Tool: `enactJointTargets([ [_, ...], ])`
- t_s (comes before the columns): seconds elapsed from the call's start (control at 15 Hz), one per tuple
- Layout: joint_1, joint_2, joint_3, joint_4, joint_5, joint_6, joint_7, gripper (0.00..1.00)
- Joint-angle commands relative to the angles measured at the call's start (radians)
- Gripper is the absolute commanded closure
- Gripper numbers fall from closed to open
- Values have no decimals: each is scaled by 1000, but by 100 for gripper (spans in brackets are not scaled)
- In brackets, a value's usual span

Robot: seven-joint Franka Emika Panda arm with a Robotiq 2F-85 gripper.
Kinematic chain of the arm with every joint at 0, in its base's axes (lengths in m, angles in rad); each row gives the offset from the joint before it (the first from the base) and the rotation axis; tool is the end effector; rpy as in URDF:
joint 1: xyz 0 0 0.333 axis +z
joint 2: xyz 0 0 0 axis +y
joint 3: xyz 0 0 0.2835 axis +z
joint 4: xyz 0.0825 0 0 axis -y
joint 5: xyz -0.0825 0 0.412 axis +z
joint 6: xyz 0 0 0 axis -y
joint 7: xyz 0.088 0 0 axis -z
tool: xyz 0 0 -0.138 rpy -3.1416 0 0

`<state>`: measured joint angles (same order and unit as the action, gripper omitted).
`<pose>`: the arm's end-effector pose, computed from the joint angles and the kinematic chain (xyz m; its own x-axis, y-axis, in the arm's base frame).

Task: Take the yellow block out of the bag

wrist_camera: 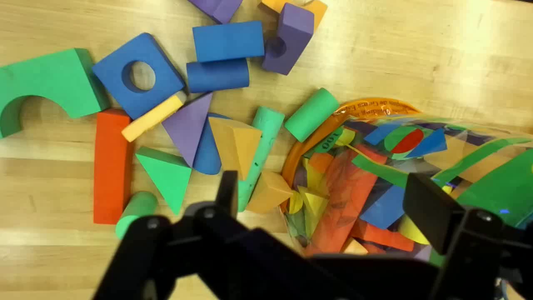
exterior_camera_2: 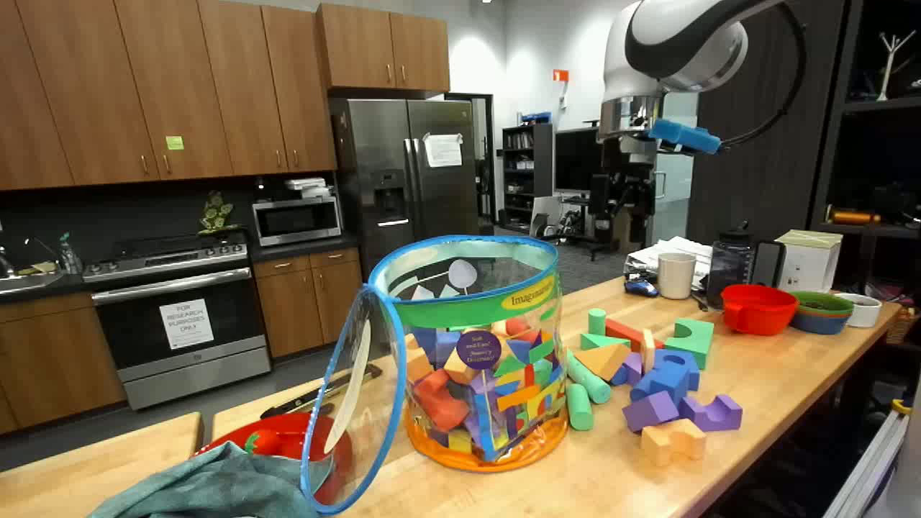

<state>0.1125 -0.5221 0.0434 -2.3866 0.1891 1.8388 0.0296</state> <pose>0.4251 0.0875 0.4406 0.9969 0.0703 -0.0342 0.0641 -0.9854 -0.1577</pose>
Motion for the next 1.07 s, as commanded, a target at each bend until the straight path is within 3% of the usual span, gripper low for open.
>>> enactJointTargets([
  [0.0,-10,0,8,2,4,-3,-4,0],
  [0.33,-9,-5,7,-4,12,24,-10,0],
  [0.4,11,128,39,116,43,103,23,0],
  [0.73,8,270,46,362,64,365,-9,0],
  [1.0,23,435,38,622,78,424,-114,0],
])
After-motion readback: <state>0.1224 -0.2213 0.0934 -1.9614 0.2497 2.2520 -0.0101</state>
